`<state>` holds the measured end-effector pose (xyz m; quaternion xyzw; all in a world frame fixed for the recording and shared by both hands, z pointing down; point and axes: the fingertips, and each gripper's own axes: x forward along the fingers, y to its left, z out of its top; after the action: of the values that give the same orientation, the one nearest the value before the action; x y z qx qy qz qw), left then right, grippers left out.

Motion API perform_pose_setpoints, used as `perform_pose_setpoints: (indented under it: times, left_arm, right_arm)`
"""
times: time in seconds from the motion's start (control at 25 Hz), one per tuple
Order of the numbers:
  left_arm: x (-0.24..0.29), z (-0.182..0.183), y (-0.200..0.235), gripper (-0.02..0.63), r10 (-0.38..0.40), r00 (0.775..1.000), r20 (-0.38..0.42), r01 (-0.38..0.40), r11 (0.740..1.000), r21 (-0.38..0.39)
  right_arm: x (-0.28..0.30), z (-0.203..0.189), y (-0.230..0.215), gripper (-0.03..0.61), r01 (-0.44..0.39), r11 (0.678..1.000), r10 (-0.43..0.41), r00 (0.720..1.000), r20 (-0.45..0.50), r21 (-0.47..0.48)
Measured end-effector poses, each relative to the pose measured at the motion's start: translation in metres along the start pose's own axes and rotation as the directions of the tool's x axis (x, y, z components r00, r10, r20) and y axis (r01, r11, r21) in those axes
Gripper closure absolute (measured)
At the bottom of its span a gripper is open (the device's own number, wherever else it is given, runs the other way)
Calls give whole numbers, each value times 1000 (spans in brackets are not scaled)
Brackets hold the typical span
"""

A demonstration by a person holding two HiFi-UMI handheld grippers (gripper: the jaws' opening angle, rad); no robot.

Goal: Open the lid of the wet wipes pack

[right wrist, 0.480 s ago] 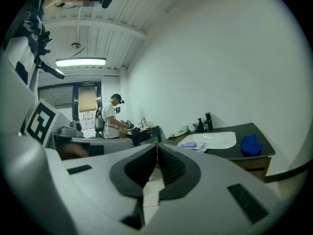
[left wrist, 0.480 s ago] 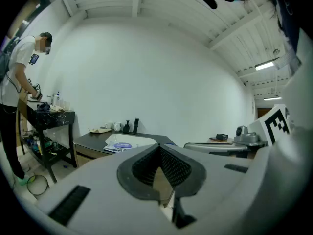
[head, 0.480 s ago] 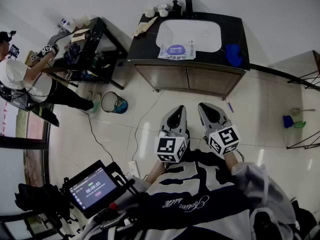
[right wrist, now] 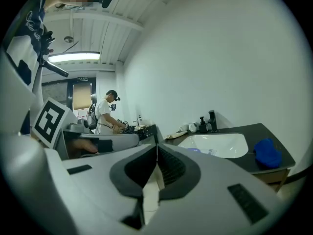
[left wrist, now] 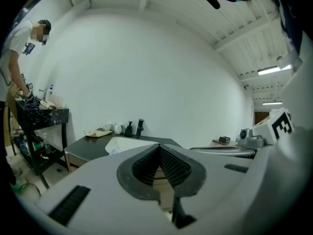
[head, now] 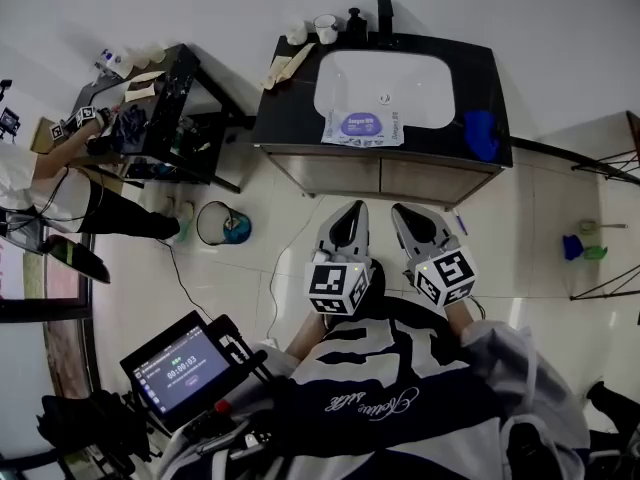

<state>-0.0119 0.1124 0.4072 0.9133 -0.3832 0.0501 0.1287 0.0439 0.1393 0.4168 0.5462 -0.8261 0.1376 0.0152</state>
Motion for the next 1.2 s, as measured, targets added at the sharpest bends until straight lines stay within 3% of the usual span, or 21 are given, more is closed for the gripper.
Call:
perform_pose_setpoints:
  times: [0.52,0.92,1.2]
  left_arm:
    - [90,1,128,615,-40,996,-81,37,998,-41]
    - [130,-32,149,615,-38,985,-166,22,995,-102]
    - [170,-50,157,615,4,978,-210,-24,995,-94]
  right_arm:
    - [122,23,-42,580,103,993,-102,995,-20,64]
    - [150,9,-69,578,92,992,-84,992,-99,86]
    - [178,-5,-102,578,30,998,-18,984,-175,62]
